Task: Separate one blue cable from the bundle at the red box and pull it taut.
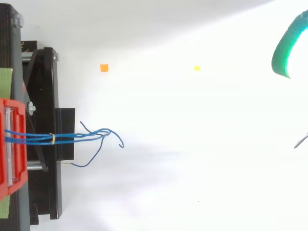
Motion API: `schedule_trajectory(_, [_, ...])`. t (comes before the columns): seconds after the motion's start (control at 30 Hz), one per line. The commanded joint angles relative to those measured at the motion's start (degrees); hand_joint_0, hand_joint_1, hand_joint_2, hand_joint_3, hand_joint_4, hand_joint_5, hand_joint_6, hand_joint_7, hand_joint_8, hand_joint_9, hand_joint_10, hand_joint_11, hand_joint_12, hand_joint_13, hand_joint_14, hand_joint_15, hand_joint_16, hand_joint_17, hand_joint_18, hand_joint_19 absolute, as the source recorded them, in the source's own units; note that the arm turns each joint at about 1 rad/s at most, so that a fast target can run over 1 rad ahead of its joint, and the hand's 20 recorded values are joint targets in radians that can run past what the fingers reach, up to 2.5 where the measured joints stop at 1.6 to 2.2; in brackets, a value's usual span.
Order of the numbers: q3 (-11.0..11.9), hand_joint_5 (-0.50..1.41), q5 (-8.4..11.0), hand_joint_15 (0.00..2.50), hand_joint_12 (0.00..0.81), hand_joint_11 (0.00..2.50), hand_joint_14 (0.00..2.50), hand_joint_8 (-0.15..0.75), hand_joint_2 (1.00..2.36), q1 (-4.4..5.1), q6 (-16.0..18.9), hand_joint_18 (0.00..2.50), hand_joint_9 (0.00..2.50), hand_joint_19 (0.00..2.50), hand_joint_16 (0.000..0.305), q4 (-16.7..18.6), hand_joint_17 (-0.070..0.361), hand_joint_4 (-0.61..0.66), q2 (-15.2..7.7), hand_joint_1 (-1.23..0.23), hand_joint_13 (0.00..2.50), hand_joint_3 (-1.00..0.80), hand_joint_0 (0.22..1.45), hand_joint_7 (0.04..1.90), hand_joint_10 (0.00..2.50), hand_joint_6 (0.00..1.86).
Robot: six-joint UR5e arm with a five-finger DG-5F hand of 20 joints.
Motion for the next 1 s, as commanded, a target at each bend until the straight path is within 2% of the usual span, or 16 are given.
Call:
schedule_trajectory(0.0, [0.0, -0.20, 0.12, 0.34, 0.346, 0.49, 0.01, 0.297, 1.00, 0.00, -1.9, 0.56, 0.65, 0.68, 0.056, -2.3, 0.126, 0.18, 0.0, -0.52, 0.60, -0.49, 0.50, 0.83, 0.02, 0.50])
schedule_trajectory(0.2, [0.0, -0.20, 0.12, 0.34, 0.346, 0.49, 0.01, 0.300, 1.00, 0.00, -3.0, 0.55, 0.65, 0.65, 0.054, -3.3, 0.122, 0.17, 0.0, -0.54, 0.62, -0.49, 0.50, 0.83, 0.01, 0.50])
schedule_trajectory(0.27, [0.0, -0.21, 0.20, 0.33, 0.375, 0.48, 0.01, 0.318, 1.00, 0.00, -3.2, 0.52, 0.59, 0.62, 0.059, -3.3, 0.132, 0.20, 0.0, -0.55, 0.57, -0.49, 0.50, 0.83, 0.01, 0.50])
schedule_trajectory(0.47, [0.0, -0.20, 0.20, 0.33, 0.361, 0.49, 0.01, 0.304, 1.00, 0.00, -3.3, 0.50, 0.60, 0.63, 0.056, -3.3, 0.125, 0.19, 0.0, -0.55, 0.56, -0.48, 0.51, 0.83, 0.01, 0.50])
schedule_trajectory(0.6, [0.0, -0.20, 0.20, 0.34, 0.360, 0.49, 0.01, 0.302, 1.00, 0.00, -5.1, 0.50, 0.60, 0.63, 0.055, -3.2, 0.124, 0.19, 0.0, -0.55, 0.56, -0.47, 0.52, 0.84, 0.02, 0.50])
schedule_trajectory(0.7, [0.0, -0.19, 1.00, 0.33, 0.354, 0.50, 0.01, 0.307, 1.00, 0.18, -9.5, 0.53, 0.67, 0.62, 0.053, -2.6, 0.119, 0.21, -0.1, -0.56, 0.58, -0.45, 0.55, 0.83, 0.02, 0.50])
schedule_trajectory(0.73, [0.0, -0.18, 1.44, 0.33, 0.353, 0.51, 0.01, 0.309, 1.00, 0.27, -12.9, 0.54, 0.68, 0.62, 0.053, -1.6, 0.119, 0.21, -0.1, -0.56, 0.59, -0.44, 0.55, 0.84, 0.02, 0.50])
schedule_trajectory(0.77, [0.0, -0.18, 1.52, 0.33, 0.348, 0.53, 0.01, 0.308, 1.00, 0.35, -13.9, 0.54, 0.69, 0.62, 0.052, -1.3, 0.117, 0.21, -0.1, -0.56, 0.59, -0.44, 0.56, 0.84, 0.02, 0.50])
schedule_trajectory(0.8, [0.0, -0.18, 2.40, 0.33, 0.348, 0.53, 0.01, 0.308, 1.00, 0.44, -17.4, 0.54, 0.69, 0.62, 0.052, 0.2, 0.117, 0.21, -0.8, -0.56, 0.59, -0.44, 0.56, 0.84, 0.02, 0.50])
schedule_trajectory(0.87, [0.0, -0.18, 3.02, 0.34, 0.349, 0.53, 0.01, 0.306, 1.00, 0.62, -18.5, 0.55, 0.71, 0.62, 0.052, 0.9, 0.117, 0.21, -1.2, -0.56, 0.60, -0.44, 0.56, 0.85, 0.02, 0.50])
schedule_trajectory(0.97, [0.0, -0.18, 3.81, 0.33, 0.349, 0.54, 0.01, 0.310, 1.00, 0.88, -18.4, 0.55, 0.71, 0.62, 0.052, 1.7, 0.116, 0.22, -2.1, -0.56, 0.60, -0.44, 0.56, 0.85, 0.02, 0.50])
